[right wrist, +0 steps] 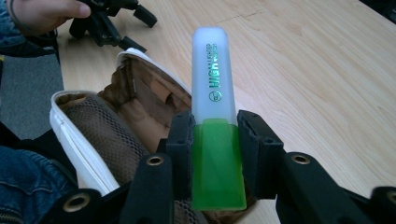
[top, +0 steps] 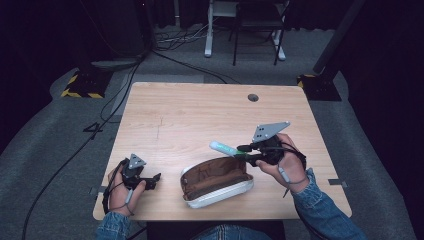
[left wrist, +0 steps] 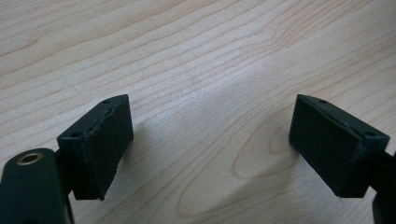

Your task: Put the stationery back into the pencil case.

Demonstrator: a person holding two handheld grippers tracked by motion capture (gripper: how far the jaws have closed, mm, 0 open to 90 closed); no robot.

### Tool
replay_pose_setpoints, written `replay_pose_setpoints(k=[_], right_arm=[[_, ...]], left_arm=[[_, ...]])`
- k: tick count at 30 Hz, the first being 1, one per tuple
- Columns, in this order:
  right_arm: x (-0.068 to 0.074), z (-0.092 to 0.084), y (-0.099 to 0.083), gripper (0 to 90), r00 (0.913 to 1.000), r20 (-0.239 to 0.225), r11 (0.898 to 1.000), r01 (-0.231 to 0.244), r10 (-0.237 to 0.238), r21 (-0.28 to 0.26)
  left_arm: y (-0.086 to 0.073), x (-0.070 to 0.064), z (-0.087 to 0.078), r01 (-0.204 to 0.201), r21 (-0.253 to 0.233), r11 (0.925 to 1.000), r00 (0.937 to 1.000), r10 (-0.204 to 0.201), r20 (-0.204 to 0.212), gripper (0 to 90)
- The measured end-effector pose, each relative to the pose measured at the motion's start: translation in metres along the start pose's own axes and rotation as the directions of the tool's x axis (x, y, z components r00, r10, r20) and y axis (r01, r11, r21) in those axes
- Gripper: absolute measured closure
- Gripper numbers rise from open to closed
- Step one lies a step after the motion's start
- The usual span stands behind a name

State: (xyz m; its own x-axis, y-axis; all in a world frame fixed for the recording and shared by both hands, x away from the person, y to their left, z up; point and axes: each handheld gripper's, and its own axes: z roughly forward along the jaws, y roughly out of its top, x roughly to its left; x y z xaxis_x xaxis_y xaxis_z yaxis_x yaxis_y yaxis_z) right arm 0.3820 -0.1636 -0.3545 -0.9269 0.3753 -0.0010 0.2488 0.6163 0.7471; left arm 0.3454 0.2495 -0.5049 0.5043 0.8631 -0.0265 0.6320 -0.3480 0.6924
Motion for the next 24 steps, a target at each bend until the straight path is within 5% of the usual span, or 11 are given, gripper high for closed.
replay_pose_setpoints(k=[24], right_arm=[[0.026,0.027,0.009,67.7,0.9863,-0.14,0.988,0.103,-0.087,0.111]], left_arm=[[0.0,0.0,0.0,0.0,0.0,1.0,1.0,0.0,0.0,13.9]])
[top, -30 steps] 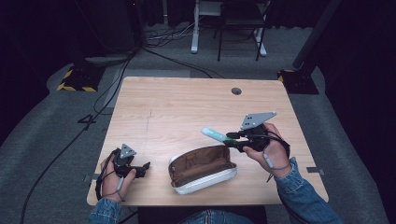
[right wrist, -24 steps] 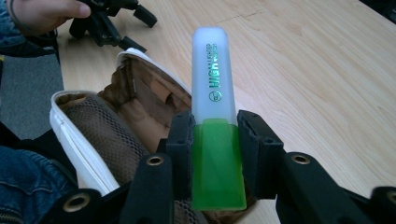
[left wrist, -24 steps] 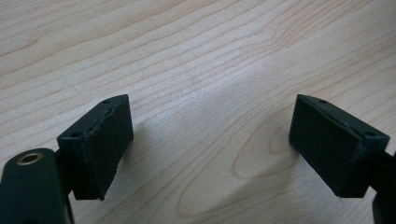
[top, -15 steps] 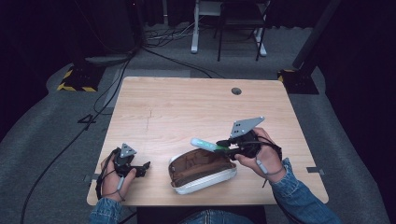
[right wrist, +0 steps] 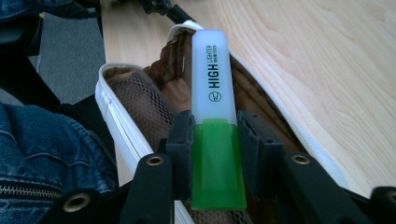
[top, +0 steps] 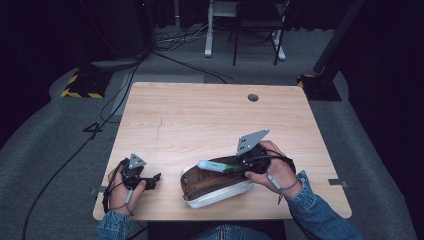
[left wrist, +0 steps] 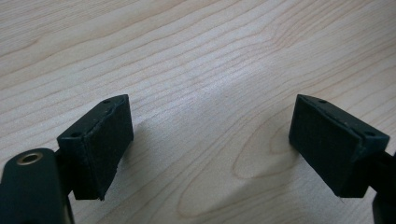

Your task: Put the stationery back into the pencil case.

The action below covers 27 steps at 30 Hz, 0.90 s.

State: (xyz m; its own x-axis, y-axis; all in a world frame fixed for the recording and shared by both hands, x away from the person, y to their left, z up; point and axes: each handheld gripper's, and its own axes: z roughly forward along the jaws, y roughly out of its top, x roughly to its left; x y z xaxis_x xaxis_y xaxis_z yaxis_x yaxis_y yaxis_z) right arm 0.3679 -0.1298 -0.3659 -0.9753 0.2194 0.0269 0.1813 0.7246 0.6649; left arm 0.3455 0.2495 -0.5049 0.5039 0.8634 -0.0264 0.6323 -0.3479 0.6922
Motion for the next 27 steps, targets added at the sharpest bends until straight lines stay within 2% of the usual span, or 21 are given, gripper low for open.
replay_pose_setpoints(k=[10,20,27], right_arm=[[0.005,0.017,0.001,67.6,0.9986,-0.043,0.997,0.033,-0.03,0.069],[0.006,0.027,0.0,67.6,0.9966,-0.062,0.993,0.061,-0.055,0.102],[0.009,0.033,0.0,67.6,0.9921,-0.062,0.985,0.116,-0.109,0.124]], left_arm=[[0.0,0.0,0.0,-0.001,0.002,1.0,1.0,0.001,0.002,13.9],[0.001,0.0,0.001,-0.002,0.001,1.0,1.0,0.002,0.003,13.9],[0.001,0.0,0.001,-0.001,0.0,1.0,1.0,0.001,0.002,13.9]])
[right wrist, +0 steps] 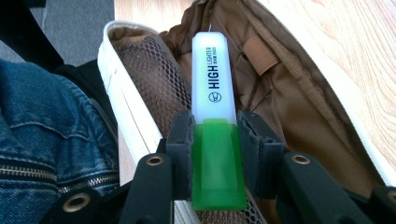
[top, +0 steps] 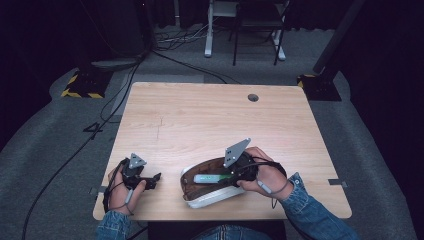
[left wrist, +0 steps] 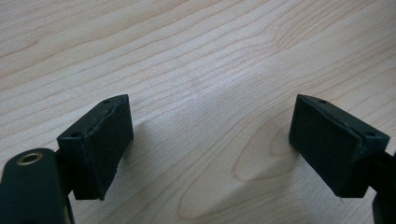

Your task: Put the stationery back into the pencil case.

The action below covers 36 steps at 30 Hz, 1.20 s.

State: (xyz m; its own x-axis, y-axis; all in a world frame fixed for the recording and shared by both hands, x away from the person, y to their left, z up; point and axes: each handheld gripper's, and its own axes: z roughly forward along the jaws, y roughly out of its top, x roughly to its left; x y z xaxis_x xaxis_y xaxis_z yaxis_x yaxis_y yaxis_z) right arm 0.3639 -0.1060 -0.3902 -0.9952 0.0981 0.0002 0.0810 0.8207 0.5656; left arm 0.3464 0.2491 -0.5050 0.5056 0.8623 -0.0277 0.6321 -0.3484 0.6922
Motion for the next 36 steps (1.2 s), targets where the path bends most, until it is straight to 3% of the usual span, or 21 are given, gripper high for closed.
replay_pose_setpoints(k=[12,20,22,24,31,36], right_arm=[[-0.004,0.007,-0.002,67.6,0.9999,0.011,1.0,0.009,-0.009,0.011],[-0.009,0.012,-0.004,67.0,0.9967,0.031,0.997,0.074,-0.075,0.023],[-0.009,0.013,-0.005,64.2,0.9959,0.04,0.997,0.081,-0.081,0.01],[-0.012,0.013,-0.005,54.6,0.9952,0.055,0.997,0.082,-0.082,-0.008],[-0.015,0.006,-0.007,42.4,0.9953,0.081,0.996,0.059,-0.054,-0.062],[-0.019,-0.005,-0.011,32.3,0.9943,0.104,0.985,0.037,-0.019,-0.17]], left_arm=[[0.0,0.0,0.0,-0.001,0.0,1.0,1.0,0.001,0.0,13.9],[0.0,0.0,0.0,-0.002,0.0,1.0,1.0,0.002,-0.001,13.9],[0.0,0.0,0.0,-0.001,0.0,1.0,1.0,0.001,-0.001,13.9],[0.0,0.0,0.0,-0.003,0.002,1.0,1.0,0.003,-0.001,13.9],[0.0,0.0,0.0,-0.002,0.002,1.0,1.0,0.002,-0.003,13.9],[0.0,0.0,0.0,-0.003,0.002,1.0,1.0,0.003,-0.003,13.9]])
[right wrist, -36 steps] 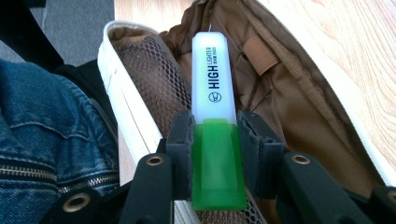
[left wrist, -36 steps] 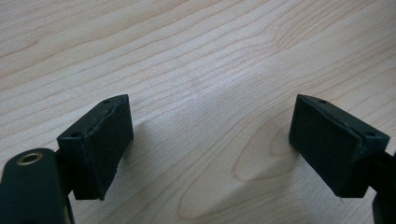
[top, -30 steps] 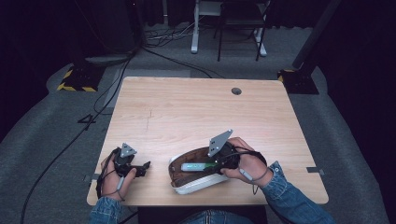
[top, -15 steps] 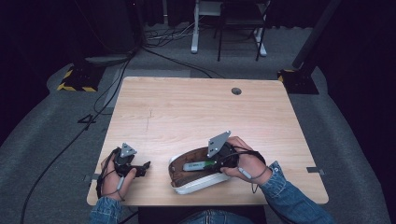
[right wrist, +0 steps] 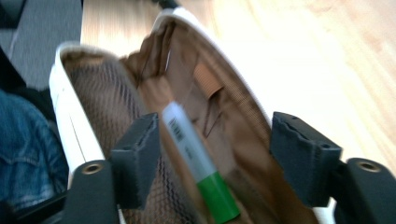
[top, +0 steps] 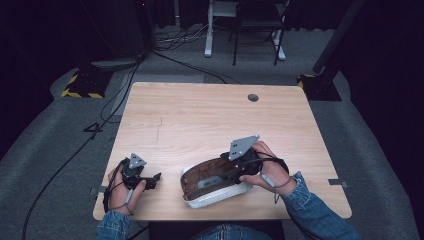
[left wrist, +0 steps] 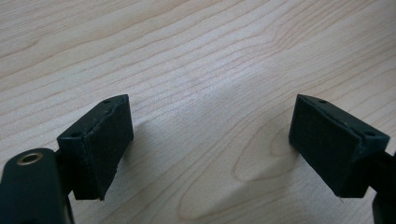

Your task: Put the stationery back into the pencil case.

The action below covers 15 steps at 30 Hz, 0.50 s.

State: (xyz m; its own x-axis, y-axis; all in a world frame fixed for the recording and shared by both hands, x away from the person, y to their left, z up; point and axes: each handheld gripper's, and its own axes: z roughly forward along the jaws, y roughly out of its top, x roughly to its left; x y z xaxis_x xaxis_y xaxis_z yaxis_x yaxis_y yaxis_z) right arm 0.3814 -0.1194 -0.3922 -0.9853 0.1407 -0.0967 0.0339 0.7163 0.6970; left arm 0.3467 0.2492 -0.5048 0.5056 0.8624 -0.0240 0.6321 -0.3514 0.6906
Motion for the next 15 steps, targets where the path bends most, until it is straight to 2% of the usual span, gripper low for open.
replay_pose_setpoints(k=[3,8,15], right_arm=[[-0.005,-0.009,-0.003,29.5,0.9987,0.014,0.998,-0.047,0.048,-0.048],[-0.015,-0.025,-0.008,27.4,0.9947,0.042,0.99,-0.089,0.094,-0.105],[-0.035,-0.049,-0.024,22.9,0.9815,0.103,0.977,-0.144,0.161,-0.154]], left_arm=[[0.0,0.0,0.001,0.006,0.0,1.0,1.0,-0.006,0.0,13.9],[0.001,0.0,0.001,0.005,0.0,1.0,1.0,-0.005,0.0,13.9],[0.001,0.0,0.001,0.006,-0.002,1.0,1.0,-0.006,-0.001,13.9]])
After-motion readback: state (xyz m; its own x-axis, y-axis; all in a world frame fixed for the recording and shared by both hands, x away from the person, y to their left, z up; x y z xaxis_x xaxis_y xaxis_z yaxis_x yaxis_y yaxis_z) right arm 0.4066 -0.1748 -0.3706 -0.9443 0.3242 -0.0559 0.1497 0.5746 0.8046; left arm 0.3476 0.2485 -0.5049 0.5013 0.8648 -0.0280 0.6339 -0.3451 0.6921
